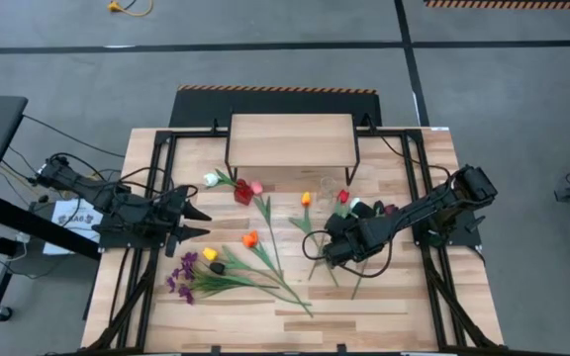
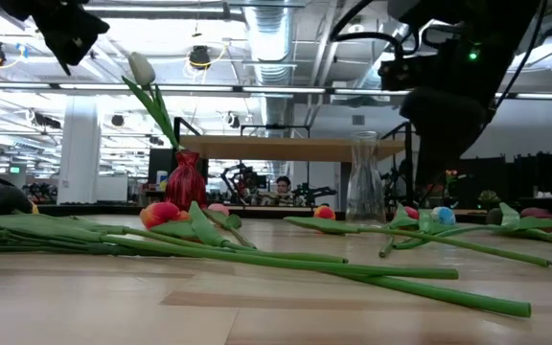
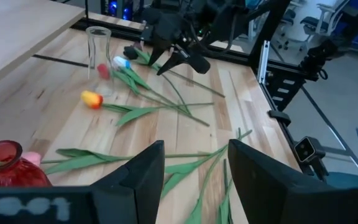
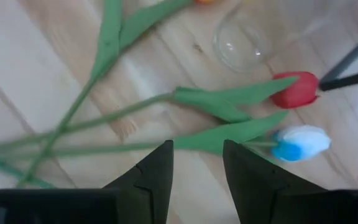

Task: Pick and place flowers into a vace then onto a shelf
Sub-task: Put the white flower into the red flower vase

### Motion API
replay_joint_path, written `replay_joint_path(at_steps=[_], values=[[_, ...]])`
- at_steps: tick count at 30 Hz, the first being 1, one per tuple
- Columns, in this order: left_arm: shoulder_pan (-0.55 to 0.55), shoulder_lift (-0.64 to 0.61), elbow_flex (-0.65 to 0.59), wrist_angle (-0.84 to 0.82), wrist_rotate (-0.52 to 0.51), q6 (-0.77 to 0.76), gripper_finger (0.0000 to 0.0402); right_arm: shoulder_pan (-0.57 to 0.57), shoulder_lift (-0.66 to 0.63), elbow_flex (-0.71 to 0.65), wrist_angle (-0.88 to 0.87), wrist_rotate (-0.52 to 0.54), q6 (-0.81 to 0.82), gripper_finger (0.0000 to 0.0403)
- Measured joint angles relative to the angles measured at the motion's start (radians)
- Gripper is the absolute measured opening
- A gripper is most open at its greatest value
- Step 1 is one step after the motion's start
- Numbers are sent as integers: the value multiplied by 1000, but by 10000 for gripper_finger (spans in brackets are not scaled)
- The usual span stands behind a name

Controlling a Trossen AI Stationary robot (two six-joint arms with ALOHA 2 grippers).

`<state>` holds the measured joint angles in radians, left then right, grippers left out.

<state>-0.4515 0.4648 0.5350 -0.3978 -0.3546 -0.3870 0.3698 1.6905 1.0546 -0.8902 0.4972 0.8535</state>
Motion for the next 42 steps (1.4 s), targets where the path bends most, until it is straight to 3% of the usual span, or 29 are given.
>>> replay_joint_path(at_steps=[8, 15, 22, 29, 35, 39, 42], values=[[0, 0, 0, 5, -29, 0, 167, -52, 0, 0, 9, -76, -258, 137], [0, 0, 0, 7, -32, -1, 167, -107, 2, 0, 17, -128, -380, 137], [0, 10, 0, 8, -29, -2, 167, -138, 82, -1, 57, -220, -538, 137], [0, 46, 0, 8, -25, -9, 167, -138, 206, 11, 54, -208, -550, 137], [0, 73, 0, 13, -24, -16, 167, -134, 220, 13, 57, -189, -551, 126], [0, 78, 0, 17, -21, -17, 167, -132, 189, 0, 76, -226, -533, 96], [0, 79, 0, 16, -21, -19, 167, -131, 178, -2, 80, -258, -525, 52]])
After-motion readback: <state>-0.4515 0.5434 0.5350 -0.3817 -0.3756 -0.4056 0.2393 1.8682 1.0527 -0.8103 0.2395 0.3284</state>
